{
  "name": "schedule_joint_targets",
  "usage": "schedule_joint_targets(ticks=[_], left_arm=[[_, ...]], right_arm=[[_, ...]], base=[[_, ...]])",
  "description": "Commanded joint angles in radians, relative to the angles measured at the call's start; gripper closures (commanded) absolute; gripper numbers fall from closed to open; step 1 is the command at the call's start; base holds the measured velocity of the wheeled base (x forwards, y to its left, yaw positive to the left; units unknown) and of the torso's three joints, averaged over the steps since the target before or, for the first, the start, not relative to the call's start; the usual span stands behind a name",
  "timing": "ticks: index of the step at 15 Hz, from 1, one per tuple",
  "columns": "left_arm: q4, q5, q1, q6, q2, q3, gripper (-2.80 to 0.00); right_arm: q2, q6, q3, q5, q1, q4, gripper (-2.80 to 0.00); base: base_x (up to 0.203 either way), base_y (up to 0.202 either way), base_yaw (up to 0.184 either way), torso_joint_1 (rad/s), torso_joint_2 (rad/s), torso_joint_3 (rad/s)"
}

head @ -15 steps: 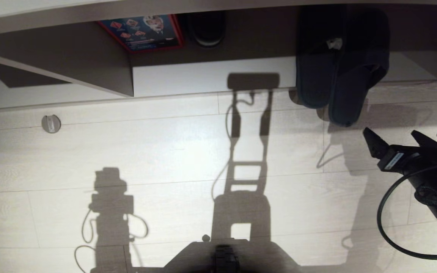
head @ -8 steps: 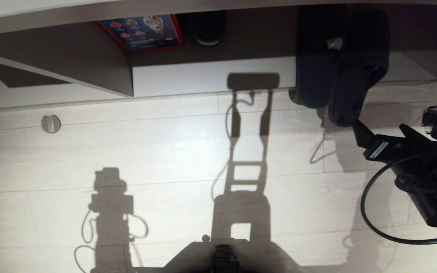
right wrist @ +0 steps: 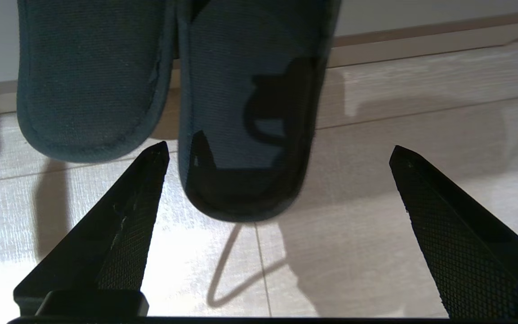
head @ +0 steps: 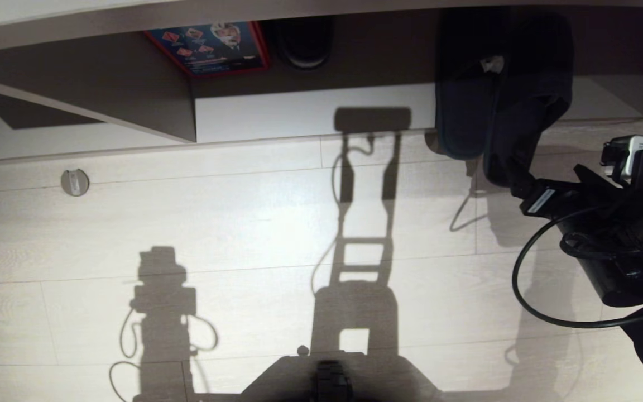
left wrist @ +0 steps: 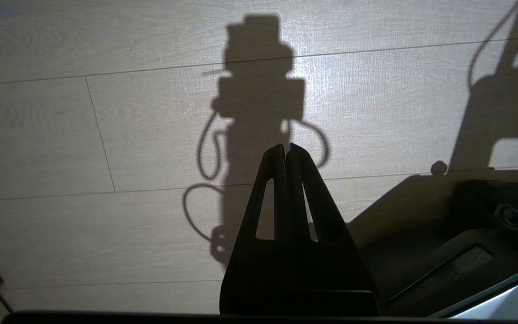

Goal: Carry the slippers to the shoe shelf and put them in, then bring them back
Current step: Pick up the slippers in the shoe cabinet

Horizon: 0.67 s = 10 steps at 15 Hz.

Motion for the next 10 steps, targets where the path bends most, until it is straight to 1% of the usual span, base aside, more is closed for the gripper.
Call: schedule_joint_targets(ticks=[1, 5, 9, 10], left_arm=[[0.000, 0.000, 0.001, 0.000, 0.000, -0.001, 0.00], [0.000, 0.000, 0.001, 0.000, 0.000, 0.000, 0.00], [0.000, 0.000, 0.001, 0.000, 0.000, 0.000, 0.00], [0.000, 0.000, 0.001, 0.000, 0.000, 0.001, 0.00]], right_arm=[[0.021, -0.001, -0.018, -0.002, 0.004, -0.008, -2.80], [0.051, -0.017, -0.077, -0.001, 0.016, -0.008, -2.80], [0.056, -0.030, -0.099, -0.001, 0.021, -0.008, -2.80], [0.060, -0.042, -0.129, -0.001, 0.027, -0.008, -2.80]], base=[[0.000, 0.000, 0.000, 0.000, 0.00, 0.000], [0.000, 0.000, 0.000, 0.000, 0.00, 0.000], [0.000, 0.000, 0.000, 0.000, 0.00, 0.000], [0.000, 0.000, 0.000, 0.000, 0.00, 0.000]])
